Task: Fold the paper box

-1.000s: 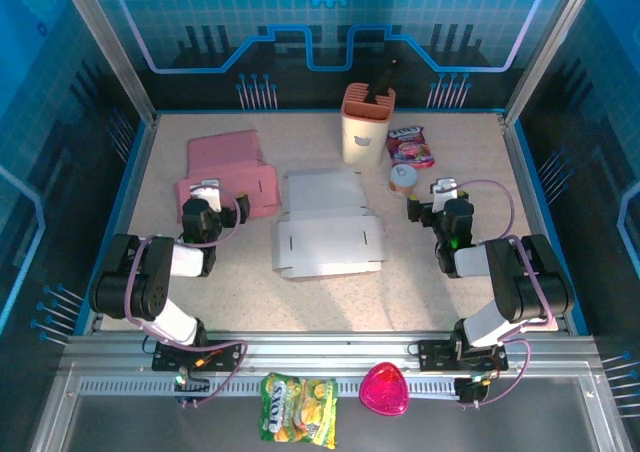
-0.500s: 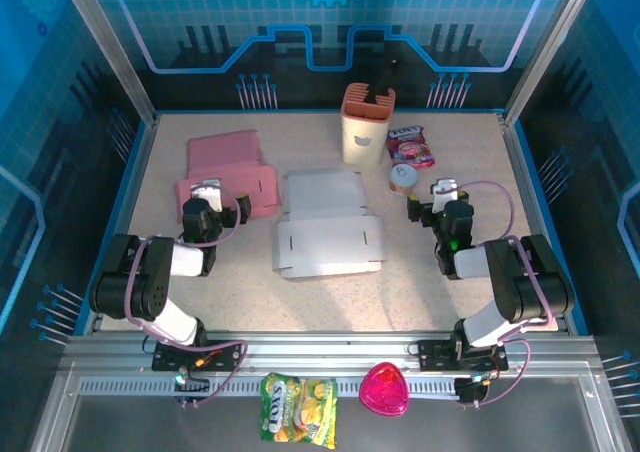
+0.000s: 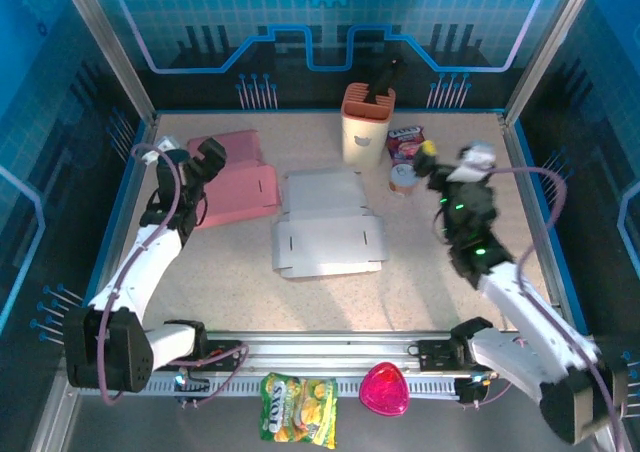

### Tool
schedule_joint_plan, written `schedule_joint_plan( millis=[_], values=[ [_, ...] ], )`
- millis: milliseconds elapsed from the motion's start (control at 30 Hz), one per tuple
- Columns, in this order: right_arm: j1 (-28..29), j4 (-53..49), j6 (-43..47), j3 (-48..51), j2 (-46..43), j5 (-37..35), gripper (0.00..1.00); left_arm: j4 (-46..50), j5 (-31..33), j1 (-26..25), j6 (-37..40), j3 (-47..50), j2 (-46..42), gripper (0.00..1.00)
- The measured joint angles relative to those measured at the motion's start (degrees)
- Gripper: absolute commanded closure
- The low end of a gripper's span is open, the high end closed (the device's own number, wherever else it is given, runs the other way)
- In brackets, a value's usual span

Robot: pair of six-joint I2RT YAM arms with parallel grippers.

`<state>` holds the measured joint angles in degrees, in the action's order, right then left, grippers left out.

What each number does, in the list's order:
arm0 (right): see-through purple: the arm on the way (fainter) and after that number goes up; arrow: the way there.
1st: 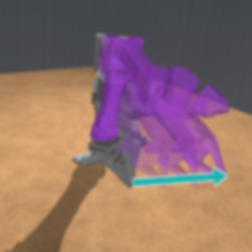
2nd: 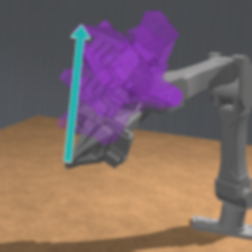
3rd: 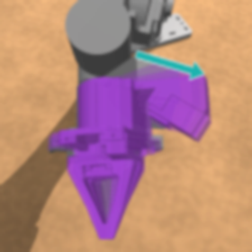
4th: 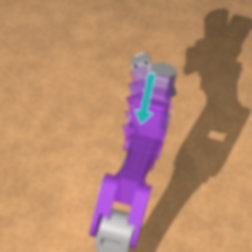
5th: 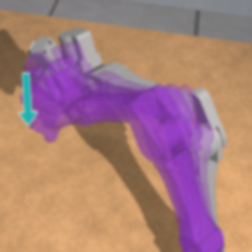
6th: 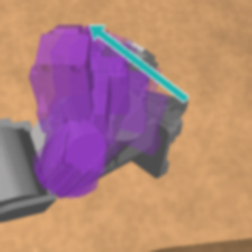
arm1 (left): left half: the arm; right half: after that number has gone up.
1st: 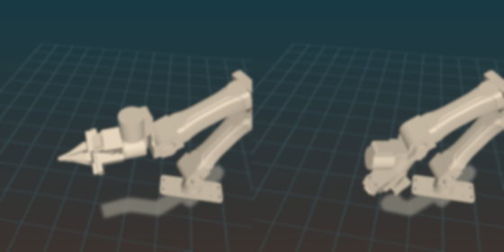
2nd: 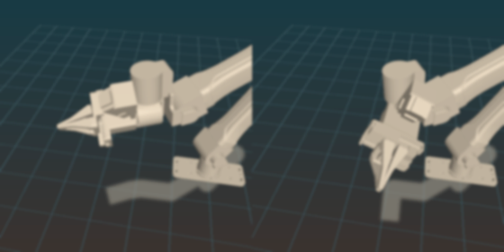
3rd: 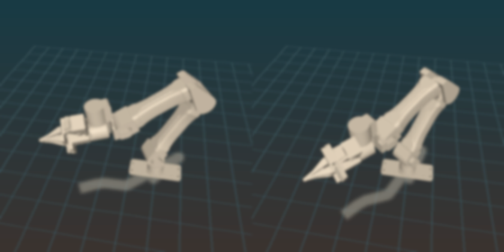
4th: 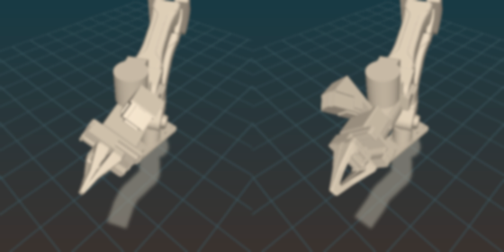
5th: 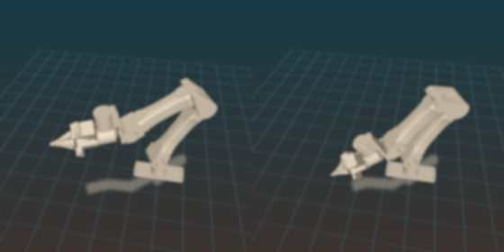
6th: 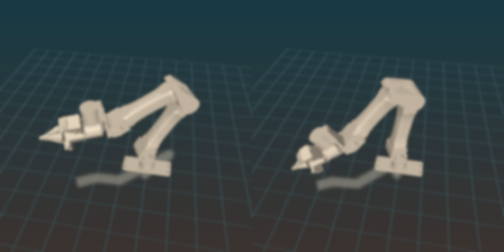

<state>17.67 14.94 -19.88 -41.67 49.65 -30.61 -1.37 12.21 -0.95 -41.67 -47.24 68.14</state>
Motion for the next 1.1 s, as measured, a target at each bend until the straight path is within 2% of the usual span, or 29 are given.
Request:
schedule_joint_plan(
  millis=[67,100,233,300,400,500,567,633,733,833,967,1100],
  values=[
    [-3.7,-10.7,-7.3,-4.0,-2.4,3.2,0.0,5.9,-1.4,-3.3,-3.4,-0.9,1.6,0.08],
    [-3.3,-15.9,-9.4,-5.7,-2.3,3.8,0.0,8.6,-1.7,-5.7,-4.7,-1.3,2.3,0.09],
    [7.8,-39.0,-15.9,-11.8,3.7,5.5,0.01,17.3,-4.5,-18.6,-11.2,-0.8,1.3,0.14],
    [14.2,-47.8,-18.7,-12.2,7.0,7.0,0.08,18.7,-5.7,-24.5,-16.0,2.6,-1.6,0.17],
    [21.1,-55.1,-22.8,-11.1,9.3,9.8,0.14,19.8,-7.0,-31.3,-23.6,9.3,-6.1,0.22],
    [26.0,-55.1,-26.4,-8.1,10.4,15.2,0.19,19.9,-8.1,-34.5,-30.4,14.1,-7.3,0.28],
    [27.1,-53.4,-29.0,-5.7,11.7,19.2,0.23,20.4,-8.8,-33.8,-32.9,14.9,-7.1,0.35],
    [27.3,-51.4,-31.7,-3.6,13.1,22.6,0.24,20.7,-9.9,-31.1,-33.3,14.2,-6.4,0.42],
    [27.3,-48.2,-36.5,-0.6,13.4,26.3,0.24,21.9,-12.5,-23.6,-30.7,8.1,-1.0,0.42],
    [27.3,-42.9,-42.9,3.5,12.7,28.8,0.24,22.7,-15.7,-17.9,-25.1,-2.3,9.2,0.45],
    [27.4,-36.5,-51.9,8.9,12.3,30.2,0.25,22.2,-17.1,-16.3,-17.4,-12.5,19.9,0.45],
    [28.3,-29.6,-61.6,12.4,12.5,29.8,0.28,21.1,-17.3,-16.4,-12.8,-13.0,23.5,0.47]
  ],
)
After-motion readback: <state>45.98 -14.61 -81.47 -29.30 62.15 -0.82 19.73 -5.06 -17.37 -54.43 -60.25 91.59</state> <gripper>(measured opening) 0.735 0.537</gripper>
